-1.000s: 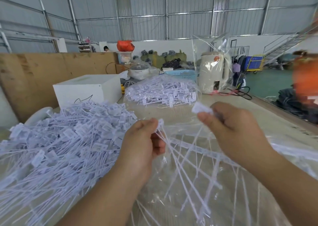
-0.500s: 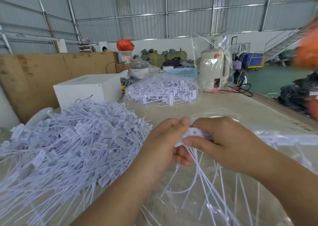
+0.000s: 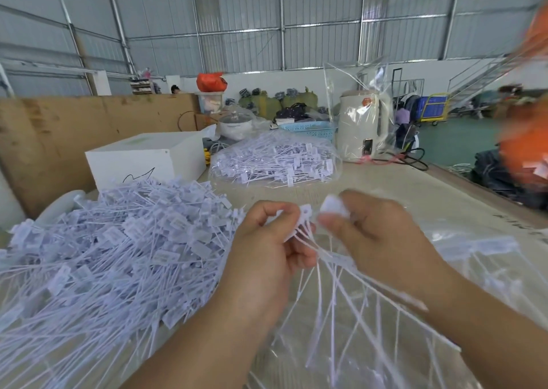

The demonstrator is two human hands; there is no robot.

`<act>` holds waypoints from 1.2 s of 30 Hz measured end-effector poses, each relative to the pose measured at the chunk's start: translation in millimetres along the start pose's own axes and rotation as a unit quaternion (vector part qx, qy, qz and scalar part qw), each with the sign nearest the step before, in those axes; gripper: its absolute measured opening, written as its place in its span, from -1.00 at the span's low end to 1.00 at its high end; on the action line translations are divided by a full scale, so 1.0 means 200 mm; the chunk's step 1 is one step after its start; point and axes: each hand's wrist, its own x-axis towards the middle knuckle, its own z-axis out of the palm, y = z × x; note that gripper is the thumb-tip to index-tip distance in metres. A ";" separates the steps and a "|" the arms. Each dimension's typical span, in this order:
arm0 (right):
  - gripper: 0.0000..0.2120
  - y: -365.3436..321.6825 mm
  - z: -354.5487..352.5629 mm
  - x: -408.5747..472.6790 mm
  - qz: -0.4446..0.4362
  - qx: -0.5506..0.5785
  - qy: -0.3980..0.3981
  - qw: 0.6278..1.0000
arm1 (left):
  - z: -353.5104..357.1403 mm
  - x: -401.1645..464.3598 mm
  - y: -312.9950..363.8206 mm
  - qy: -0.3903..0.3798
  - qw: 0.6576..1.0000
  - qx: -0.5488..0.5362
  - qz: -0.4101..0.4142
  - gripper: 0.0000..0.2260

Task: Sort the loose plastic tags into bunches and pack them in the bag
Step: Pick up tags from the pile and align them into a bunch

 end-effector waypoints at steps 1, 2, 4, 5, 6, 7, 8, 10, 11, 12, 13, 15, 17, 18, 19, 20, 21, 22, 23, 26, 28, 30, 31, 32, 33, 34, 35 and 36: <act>-0.66 0.01 -0.01 0.01 0.019 0.026 0.057 0.998 | -0.01 0.01 0.01 0.014 1.000 -0.024 -0.005 -0.90; -0.62 0.02 -0.03 0.02 0.029 0.053 0.095 0.994 | -0.03 0.01 0.01 0.027 0.999 -0.031 -0.008 -0.89; -0.64 0.03 -0.07 0.02 0.025 0.071 0.054 0.996 | -0.06 0.02 0.02 0.031 0.999 0.004 -0.009 -0.90; -0.70 0.04 -0.06 0.00 0.013 0.059 -0.014 0.998 | -0.06 0.02 0.02 0.018 0.999 0.031 -0.009 -0.92; -0.75 0.04 -0.04 -0.01 0.000 0.039 -0.089 0.995 | -0.05 0.02 0.02 -0.001 0.998 0.061 -0.007 -0.93; -0.71 0.05 -0.01 -0.03 -0.021 0.016 -0.141 0.990 | -0.05 0.02 0.01 -0.023 0.995 0.096 -0.004 -0.92; -0.61 0.05 0.02 -0.04 -0.043 -0.005 -0.169 0.985 | -0.04 0.02 0.01 -0.042 0.990 0.132 -0.001 -0.90; -0.44 0.07 0.05 -0.04 -0.053 -0.031 -0.184 0.981 | -0.03 0.01 0.00 -0.068 0.981 0.181 0.005 -0.87; -0.39 0.07 0.05 -0.03 -0.046 -0.033 -0.189 0.980 | -0.04 0.01 0.00 -0.081 0.979 0.186 0.005 -0.88; -0.35 0.08 0.05 -0.03 -0.040 -0.034 -0.196 0.979 | -0.04 0.00 0.01 -0.098 0.978 0.183 0.002 -0.89; -0.33 0.08 0.05 -0.04 -0.038 -0.038 -0.204 0.978 | -0.05 0.00 0.01 -0.116 0.976 0.183 0.002 -0.89; -0.30 0.07 0.06 -0.04 -0.040 -0.039 -0.211 0.976 | -0.06 -0.01 0.01 -0.134 0.965 0.222 0.024 -0.90; -0.31 0.06 0.06 -0.04 -0.033 -0.013 -0.202 0.979 | -0.05 -0.01 0.00 -0.114 0.961 0.246 0.053 -0.98; -0.32 0.05 0.06 -0.03 -0.025 -0.008 -0.196 0.980 | -0.05 0.00 -0.01 -0.096 0.963 0.244 0.062 -0.95; -0.37 0.05 0.05 -0.03 -0.019 -0.018 -0.191 0.981 | -0.05 0.01 -0.01 -0.074 0.968 0.231 0.064 -0.91; -0.46 0.05 0.03 -0.02 -0.015 -0.040 -0.188 0.981 | -0.06 0.02 -0.01 -0.052 0.973 0.216 0.064 -0.89; -0.59 0.05 0.01 -0.02 -0.012 -0.063 -0.187 0.980 | -0.06 0.02 0.00 -0.030 0.977 0.203 0.063 -0.87; -0.66 0.06 0.00 -0.02 -0.004 -0.072 -0.185 0.980 | -0.07 0.03 0.00 -0.016 0.979 0.193 0.061 -0.87; -0.67 0.06 -0.01 -0.02 0.005 -0.071 -0.184 0.980 | -0.07 0.03 0.01 -0.007 0.982 0.183 0.055 -0.88; -0.62 0.03 0.02 -0.02 0.007 -0.081 -0.132 0.988 | -0.05 0.04 0.01 0.013 0.992 0.120 0.034 -0.89; -0.61 0.01 0.05 -0.01 0.005 -0.079 -0.052 0.996 | -0.03 0.04 0.01 0.036 0.997 0.056 0.037 -0.88; -0.59 0.01 0.05 0.00 0.023 -0.052 0.046 0.997 | -0.03 0.04 0.02 0.062 0.997 0.011 0.045 -0.87; -0.58 0.02 0.03 0.01 0.030 -0.038 0.073 0.996 | -0.04 0.04 0.03 0.072 0.996 0.004 0.043 -0.86; -0.57 0.03 0.01 0.01 0.031 -0.029 0.070 0.997 | -0.06 0.04 0.03 0.072 0.997 0.010 0.040 -0.85; -0.57 0.05 0.00 0.00 0.023 -0.021 0.037 0.999 | -0.07 0.04 0.04 0.062 0.997 0.029 0.036 -0.84; -0.57 0.06 0.01 -0.01 0.009 -0.015 -0.013 1.000 | -0.07 0.03 0.03 0.043 0.997 0.058 0.031 -0.83; -0.59 0.06 0.01 -0.02 -0.008 -0.015 -0.062 0.998 | -0.07 0.03 0.03 0.022 0.995 0.097 0.028 -0.83; -0.61 0.06 0.02 -0.03 -0.027 -0.017 -0.094 0.995 | -0.06 0.03 0.02 -0.004 0.991 0.134 0.027 -0.85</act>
